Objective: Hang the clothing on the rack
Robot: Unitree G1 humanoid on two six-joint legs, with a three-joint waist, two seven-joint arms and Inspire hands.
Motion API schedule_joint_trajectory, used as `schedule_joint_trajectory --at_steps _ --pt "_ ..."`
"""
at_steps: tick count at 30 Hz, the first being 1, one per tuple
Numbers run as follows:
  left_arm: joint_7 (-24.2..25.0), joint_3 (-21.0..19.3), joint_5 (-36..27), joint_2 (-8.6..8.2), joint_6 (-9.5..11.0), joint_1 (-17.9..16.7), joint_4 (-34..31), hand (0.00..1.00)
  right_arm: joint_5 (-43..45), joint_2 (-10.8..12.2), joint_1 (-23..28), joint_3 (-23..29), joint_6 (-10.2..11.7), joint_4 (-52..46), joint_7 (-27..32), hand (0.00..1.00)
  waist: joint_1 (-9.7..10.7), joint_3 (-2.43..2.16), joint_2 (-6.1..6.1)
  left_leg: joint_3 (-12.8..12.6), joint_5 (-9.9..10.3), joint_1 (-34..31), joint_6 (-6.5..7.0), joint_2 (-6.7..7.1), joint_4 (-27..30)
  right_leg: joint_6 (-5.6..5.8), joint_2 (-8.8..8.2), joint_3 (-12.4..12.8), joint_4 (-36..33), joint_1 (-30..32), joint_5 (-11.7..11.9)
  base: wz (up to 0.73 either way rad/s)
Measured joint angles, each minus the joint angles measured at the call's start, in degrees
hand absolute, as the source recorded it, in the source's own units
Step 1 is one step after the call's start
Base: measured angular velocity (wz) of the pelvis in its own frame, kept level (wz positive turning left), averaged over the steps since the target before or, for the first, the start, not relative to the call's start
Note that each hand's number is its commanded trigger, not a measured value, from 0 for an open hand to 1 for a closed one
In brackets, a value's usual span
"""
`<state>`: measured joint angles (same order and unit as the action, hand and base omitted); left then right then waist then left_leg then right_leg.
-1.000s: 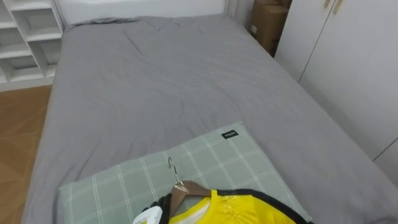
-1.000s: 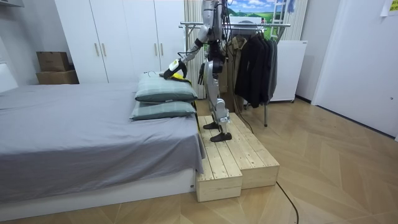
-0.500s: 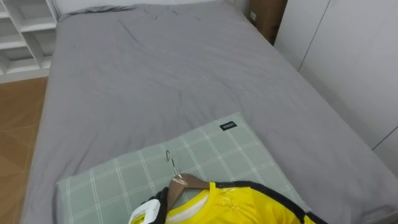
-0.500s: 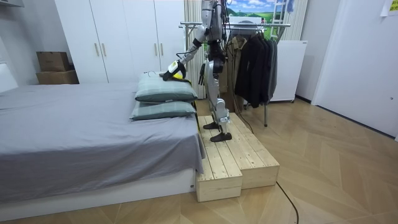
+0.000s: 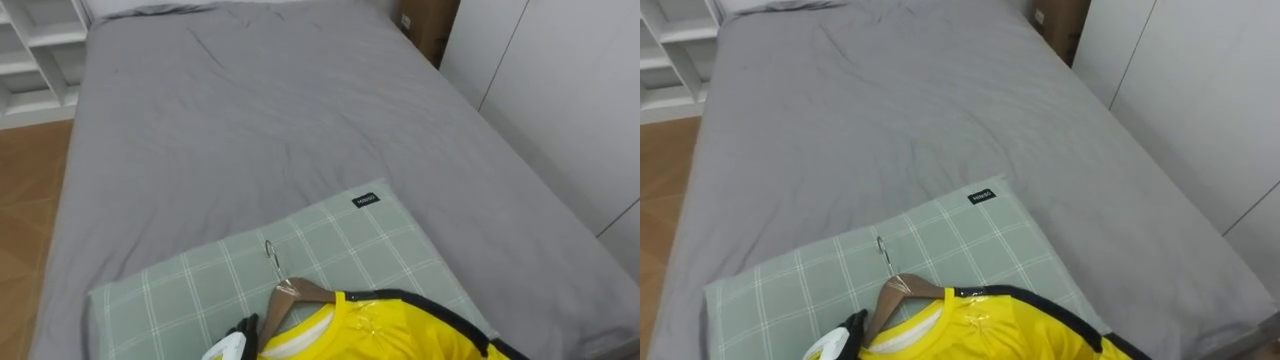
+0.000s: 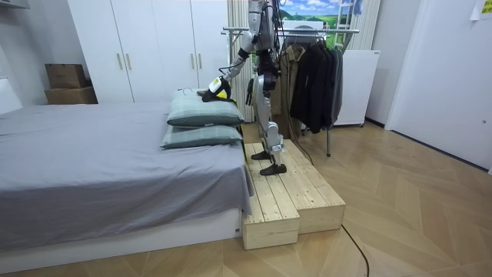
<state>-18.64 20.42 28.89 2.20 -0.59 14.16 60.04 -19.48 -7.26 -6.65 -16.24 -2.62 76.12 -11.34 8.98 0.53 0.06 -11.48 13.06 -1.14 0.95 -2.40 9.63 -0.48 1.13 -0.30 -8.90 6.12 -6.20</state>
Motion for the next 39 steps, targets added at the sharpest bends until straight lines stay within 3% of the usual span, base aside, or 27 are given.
schedule_joint_trajectory --at_steps 11,39 --pt "-0.7 -0.1 0.0 0.23 1.0 0.1 2.3 0.0 0.0 0.2 -0.2 -0.6 0.0 0.1 0.0 0.0 -0.2 -0.07 -0.63 -0.4 0.0 0.4 -0.01 -0.05 0.0 -0.03 0.03 0.1 0.0 -0.1 0.0 0.0" --pt "-0.9 -0.1 0.0 0.43 1.0 0.1 2.3 0.0 0.0 0.2 -0.2 -0.7 0.0 0.0 0.0 0.0 -0.2 -0.11 -0.81 -0.6 0.0 0.5 -0.01 -0.04 0.0 -0.04 0.02 0.1 0.0 -0.1 0.0 0.0"
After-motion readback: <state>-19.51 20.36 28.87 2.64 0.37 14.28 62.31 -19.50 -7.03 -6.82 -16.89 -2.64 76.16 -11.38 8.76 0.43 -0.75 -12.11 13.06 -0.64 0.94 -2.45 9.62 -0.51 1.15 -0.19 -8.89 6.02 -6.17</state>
